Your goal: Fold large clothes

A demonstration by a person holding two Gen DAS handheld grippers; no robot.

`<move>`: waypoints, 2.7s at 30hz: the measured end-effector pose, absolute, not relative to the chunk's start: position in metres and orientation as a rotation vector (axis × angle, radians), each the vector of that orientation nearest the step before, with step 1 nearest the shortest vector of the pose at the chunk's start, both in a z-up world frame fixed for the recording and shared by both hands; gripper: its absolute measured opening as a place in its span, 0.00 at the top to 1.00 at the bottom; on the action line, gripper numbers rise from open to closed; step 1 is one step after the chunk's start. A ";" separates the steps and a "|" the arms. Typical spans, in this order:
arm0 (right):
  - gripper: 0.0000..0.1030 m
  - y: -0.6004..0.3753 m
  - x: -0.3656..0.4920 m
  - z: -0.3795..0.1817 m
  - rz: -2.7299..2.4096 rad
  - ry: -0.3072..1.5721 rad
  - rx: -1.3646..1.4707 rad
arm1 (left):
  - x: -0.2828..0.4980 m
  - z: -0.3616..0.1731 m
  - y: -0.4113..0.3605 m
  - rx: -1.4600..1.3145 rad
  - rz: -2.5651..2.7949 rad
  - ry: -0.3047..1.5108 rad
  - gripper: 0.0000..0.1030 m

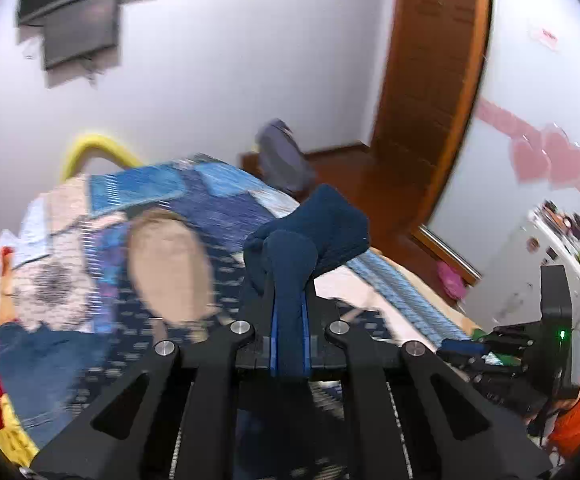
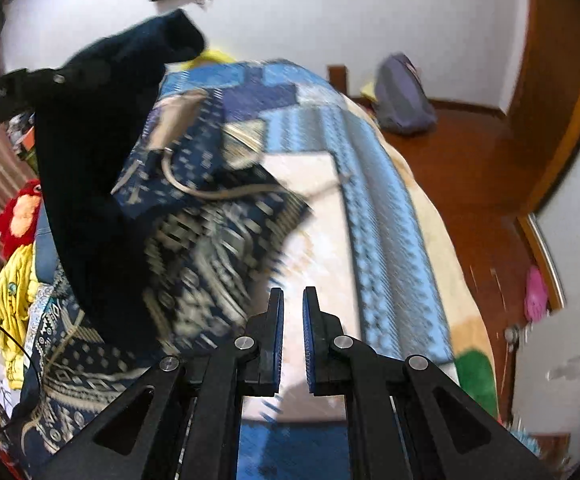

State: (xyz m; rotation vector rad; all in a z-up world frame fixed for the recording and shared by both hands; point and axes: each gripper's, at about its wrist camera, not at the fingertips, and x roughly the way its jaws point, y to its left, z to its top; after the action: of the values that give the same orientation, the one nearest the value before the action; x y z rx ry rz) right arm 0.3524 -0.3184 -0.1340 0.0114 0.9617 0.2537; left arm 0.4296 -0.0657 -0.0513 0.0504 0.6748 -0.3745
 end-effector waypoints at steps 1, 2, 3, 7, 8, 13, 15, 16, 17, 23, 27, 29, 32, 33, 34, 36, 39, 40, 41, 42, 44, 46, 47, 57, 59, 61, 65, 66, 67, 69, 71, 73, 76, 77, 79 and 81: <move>0.95 -0.314 0.355 -0.132 0.263 0.956 0.006 | 0.425 -0.050 -0.050 0.058 -0.347 0.661 0.92; 0.95 -0.306 0.359 -0.131 0.278 0.951 0.005 | 0.422 -0.052 -0.038 0.061 -0.325 0.655 0.92; 0.95 -0.298 0.365 -0.132 0.298 0.954 0.011 | 0.418 -0.056 -0.026 0.059 -0.307 0.656 0.92; 0.95 -0.279 0.384 -0.155 0.319 1.041 0.006 | 0.409 -0.085 0.025 0.027 -0.242 0.711 0.92; 0.95 -0.273 0.391 -0.169 0.294 1.079 -0.022 | 0.407 -0.093 0.035 0.019 -0.229 0.725 0.93; 0.95 -0.265 0.391 -0.197 0.189 1.095 -0.140 | 0.392 -0.147 0.087 -0.051 -0.167 0.827 0.95; 0.95 -0.264 0.388 -0.196 0.160 1.087 -0.142 | 0.390 -0.170 0.105 -0.089 -0.158 0.876 0.95; 0.95 -0.263 0.388 -0.196 0.148 1.087 -0.144 | 0.388 -0.183 0.112 -0.104 -0.156 0.903 0.95; 0.95 -0.261 0.387 -0.197 0.136 1.087 -0.152 | 0.385 -0.194 0.117 -0.117 -0.157 0.926 0.95; 0.95 -0.250 0.382 -0.194 0.114 1.072 -0.246 | 0.362 -0.235 0.133 -0.184 -0.139 0.981 0.95; 0.95 -0.250 0.375 -0.176 0.216 1.056 -0.187 | 0.358 -0.253 0.147 -0.205 -0.126 1.053 0.86; 0.95 -0.247 0.374 -0.169 0.233 1.040 -0.191 | 0.356 -0.258 0.154 -0.209 -0.090 1.095 0.74; 0.95 -0.239 0.376 -0.175 0.230 1.044 -0.236 | 0.349 -0.256 0.168 -0.220 -0.038 1.106 0.65; 0.95 -0.237 0.376 -0.179 0.224 1.051 -0.248 | 0.345 -0.252 0.173 -0.229 -0.027 1.102 0.64; 0.95 -0.237 0.378 -0.186 0.217 1.063 -0.258 | 0.342 -0.248 0.176 -0.236 -0.020 1.097 0.64; 0.95 -0.237 0.379 -0.193 0.213 1.075 -0.266 | 0.337 -0.235 0.180 -0.240 -0.026 1.077 0.64; 0.95 -0.237 0.379 -0.184 0.255 1.074 -0.215 | 0.336 -0.211 0.174 -0.205 -0.029 1.023 0.58; 0.95 -0.236 0.379 -0.177 0.306 1.073 -0.166 | 0.338 -0.204 0.169 -0.188 -0.029 1.004 0.56; 0.95 -0.234 0.380 -0.174 0.333 1.070 -0.143 | 0.342 -0.198 0.163 -0.175 -0.036 0.988 0.54; 0.95 -0.231 0.380 -0.171 0.356 1.067 -0.128 | 0.346 -0.194 0.155 -0.166 -0.052 0.976 0.51; 0.95 -0.219 0.382 -0.168 0.401 1.067 -0.125 | 0.358 -0.192 0.140 -0.158 -0.087 0.973 0.47; 0.95 -0.207 0.384 -0.173 0.429 1.084 -0.143 | 0.370 -0.199 0.119 -0.145 -0.126 0.997 0.47; 0.95 -0.198 0.385 -0.180 0.438 1.098 -0.176 | 0.377 -0.206 0.106 -0.136 -0.149 1.017 0.47; 0.95 -0.191 0.389 -0.210 0.327 1.066 -0.458 | 0.400 -0.256 0.059 -0.041 -0.153 1.090 0.39; 0.95 -0.191 0.390 -0.211 0.322 1.064 -0.475 | 0.401 -0.259 0.061 -0.050 -0.155 1.092 0.37; 0.95 -0.188 0.389 -0.210 0.304 1.048 -0.525 | 0.401 -0.260 0.062 -0.057 -0.157 1.102 0.36; 0.95 -0.185 0.384 -0.214 0.256 0.996 -0.605 | 0.401 -0.260 0.059 -0.039 -0.149 1.100 0.34; 0.95 -0.186 0.381 -0.213 0.254 0.994 -0.608 | 0.401 -0.260 0.059 -0.034 -0.149 1.099 0.34; 0.95 -0.191 0.381 -0.211 0.252 0.997 -0.598 | 0.401 -0.260 0.059 -0.031 -0.150 1.099 0.34; 0.95 -0.201 0.383 -0.208 0.255 1.007 -0.573 | 0.401 -0.261 0.060 -0.034 -0.153 1.100 0.34; 0.95 -0.215 0.386 -0.203 0.255 1.026 -0.512 | 0.402 -0.261 0.060 -0.033 -0.154 1.100 0.34; 0.95 -0.227 0.387 -0.199 0.242 1.034 -0.472 | 0.401 -0.261 0.060 -0.032 -0.152 1.100 0.34; 0.95 -0.246 0.384 -0.198 0.230 1.046 -0.416 | 0.401 -0.261 0.059 -0.026 -0.150 1.100 0.34; 0.95 -0.248 0.382 -0.198 0.222 1.041 -0.418 | 0.401 -0.261 0.059 -0.026 -0.150 1.100 0.34; 0.90 -0.256 0.379 -0.200 0.125 1.025 -0.483 | 0.401 -0.261 0.059 -0.025 -0.149 1.102 0.34; 0.86 -0.276 0.379 -0.214 0.015 1.079 -0.533 | 0.401 -0.261 0.059 -0.024 -0.149 1.103 0.34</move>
State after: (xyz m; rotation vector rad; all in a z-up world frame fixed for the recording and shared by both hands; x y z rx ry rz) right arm 0.3792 -0.2764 -0.2140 -0.5327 1.0789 0.0145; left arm 0.4009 0.0593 -0.2607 -0.0240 1.1027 -0.1491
